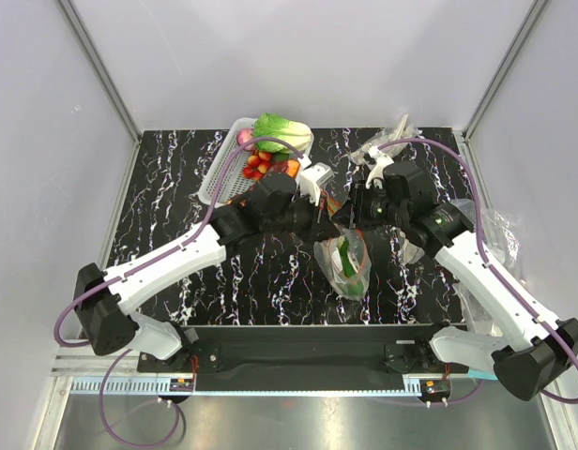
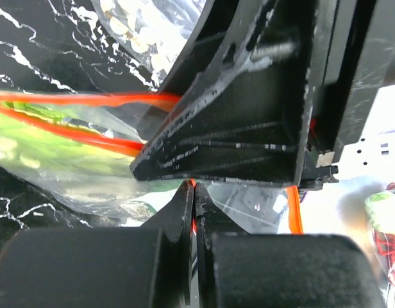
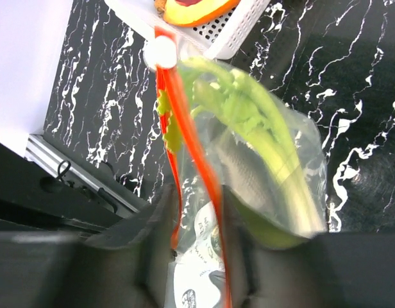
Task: Place the food in the zip-top bag and seal the zipper
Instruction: Adjust the zipper food storage bag at the center of the board.
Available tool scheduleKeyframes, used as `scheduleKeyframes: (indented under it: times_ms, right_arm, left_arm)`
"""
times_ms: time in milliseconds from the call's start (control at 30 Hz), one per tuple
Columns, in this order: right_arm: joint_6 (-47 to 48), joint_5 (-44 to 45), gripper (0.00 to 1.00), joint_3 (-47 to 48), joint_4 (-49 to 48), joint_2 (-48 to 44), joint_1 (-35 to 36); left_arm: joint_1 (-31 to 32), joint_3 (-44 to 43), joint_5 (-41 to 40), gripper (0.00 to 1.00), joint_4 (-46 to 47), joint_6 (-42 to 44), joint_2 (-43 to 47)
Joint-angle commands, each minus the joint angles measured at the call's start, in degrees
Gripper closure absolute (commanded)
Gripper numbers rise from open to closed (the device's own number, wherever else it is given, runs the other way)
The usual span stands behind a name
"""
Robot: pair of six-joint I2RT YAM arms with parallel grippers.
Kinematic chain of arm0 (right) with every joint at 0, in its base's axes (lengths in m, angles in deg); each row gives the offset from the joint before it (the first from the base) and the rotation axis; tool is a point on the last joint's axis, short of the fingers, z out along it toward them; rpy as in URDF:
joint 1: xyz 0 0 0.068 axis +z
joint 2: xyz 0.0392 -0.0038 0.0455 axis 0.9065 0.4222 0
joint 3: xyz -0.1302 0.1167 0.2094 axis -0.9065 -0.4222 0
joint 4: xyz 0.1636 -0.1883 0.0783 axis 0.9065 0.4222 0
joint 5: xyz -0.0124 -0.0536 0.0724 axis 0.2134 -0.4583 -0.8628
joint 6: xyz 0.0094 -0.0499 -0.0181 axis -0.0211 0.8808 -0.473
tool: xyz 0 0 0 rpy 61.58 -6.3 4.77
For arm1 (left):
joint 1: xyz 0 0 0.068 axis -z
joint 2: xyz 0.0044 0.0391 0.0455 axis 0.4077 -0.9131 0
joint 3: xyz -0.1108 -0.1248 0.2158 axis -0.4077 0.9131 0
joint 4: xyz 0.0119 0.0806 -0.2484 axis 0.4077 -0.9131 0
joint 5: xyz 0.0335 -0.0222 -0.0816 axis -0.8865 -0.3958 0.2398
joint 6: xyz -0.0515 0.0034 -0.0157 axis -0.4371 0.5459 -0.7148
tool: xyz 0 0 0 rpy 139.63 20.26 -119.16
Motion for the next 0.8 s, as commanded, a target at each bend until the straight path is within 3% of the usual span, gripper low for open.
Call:
scheduleKeyframes:
  times_ms: [0,33,67,100,200,333,433,567,767]
  right_arm:
    - [1.0,0.8,0.67,2.1,-0.1,0.7,0.0]
    - [1.1,1.1,0.84,2.2,-0.1,0.8,0.0]
    - [1.3,1.2,0.91,2.5,0.3,0.9,0.1]
    - [1.7,1.9,0.98,2.7,0.5,0.5,0.0]
    - [3.5,2.9,1.00,3.2,1.3,-0.9,0.0]
    - [7.8,0.9,1.00,3.1,1.3,-3.4,-0.1]
    - [10.8,-2.0,1.00,2.5,1.0,-4.5,-0.1]
    - [13.6,-9.2,1.00,2.3,-0.6,-4.8,-0.1]
    - [15.1,-17.9,1.00,4.0,-0.3,-3.2,-0.1]
  left_arm:
    - [0.7,-4.9,-0.1,1.00,2.0,1.6,-0.1]
    - [0.8,-5.2,-0.1,1.00,1.9,1.7,-0.2]
    - [0.8,-5.3,-0.2,1.00,1.8,1.6,-0.2]
    - [0.7,-5.3,0.0,0.87,1.6,1.6,-0.2]
    - [0.6,-3.2,-1.0,0.51,1.7,2.4,2.9]
    - [-1.1,-0.1,-5.2,0.30,0.0,3.4,9.9]
    - [-6.3,3.7,-3.6,0.24,-0.5,3.0,15.1]
    - [-16.4,12.4,5.9,0.16,5.7,2.9,20.5]
    - [-22.8,25.2,18.7,0.12,24.6,0.9,22.8]
